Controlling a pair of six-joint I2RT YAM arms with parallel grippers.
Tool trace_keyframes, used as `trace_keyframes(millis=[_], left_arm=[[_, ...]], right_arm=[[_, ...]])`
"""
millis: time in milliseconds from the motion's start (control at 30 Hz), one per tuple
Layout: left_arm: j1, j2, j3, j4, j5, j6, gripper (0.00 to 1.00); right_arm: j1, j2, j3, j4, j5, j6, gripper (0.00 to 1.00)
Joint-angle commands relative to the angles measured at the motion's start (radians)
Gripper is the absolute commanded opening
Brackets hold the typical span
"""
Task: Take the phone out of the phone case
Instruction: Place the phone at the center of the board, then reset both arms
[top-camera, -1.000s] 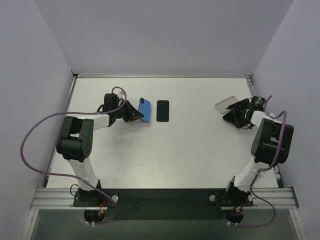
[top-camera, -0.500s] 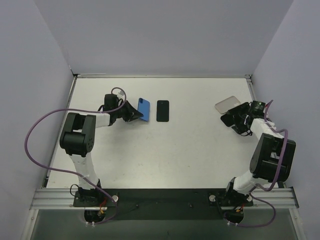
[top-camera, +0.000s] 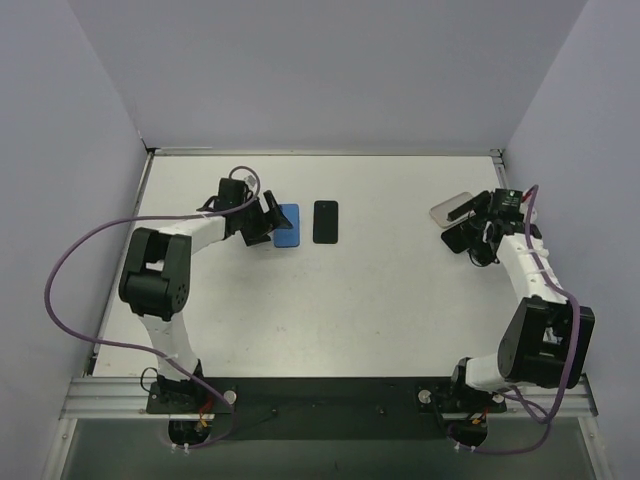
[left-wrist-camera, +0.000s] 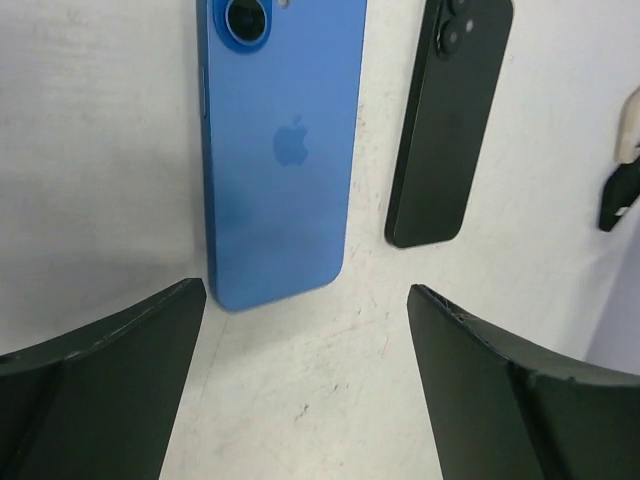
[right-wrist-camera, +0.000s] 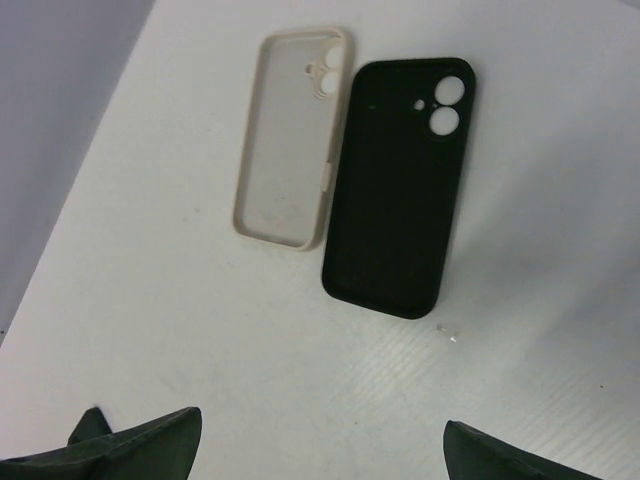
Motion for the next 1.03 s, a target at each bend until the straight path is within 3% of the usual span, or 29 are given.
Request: trace_keyframes(millis=[0, 133, 300, 600, 800, 1000], left_arm=[[-0.050, -0.193, 0.046, -0.294, -0.222, 0.150, 0.94], [-0.078, -0.359, -0.006, -0.387, -0.325, 0.184, 0.95], [-0.081, -0.618, -0.106, -0.488, -0.354, 0.217, 0.95], [-0.076, -1.018, -0.298, -0.546, -0.380, 0.230, 0.95], [-0.076, -1.167, -0.395, -0.574, -0.389, 0.204, 0.96], [-0.076, -1.177, -0.399, -0.571, -0.385, 0.172, 0.95]], right_arm=[[0.088, -0.070, 0.125, -0.126, 0.111, -0.058, 1.00], [0.176, -0.096, 0.157, -0.185, 0.178, -0.101, 1.00], [0.294, -0.157, 0.121, -0.235, 0.259, -0.147, 1.00], [0.532, -0.298, -0.122, -0.319, 0.325, -0.101, 1.00], [0.567, -0.369, -0.244, -0.345, 0.330, -0.094, 1.00], [0.567, -0.380, -0.246, -0.353, 0.345, -0.097, 1.00]])
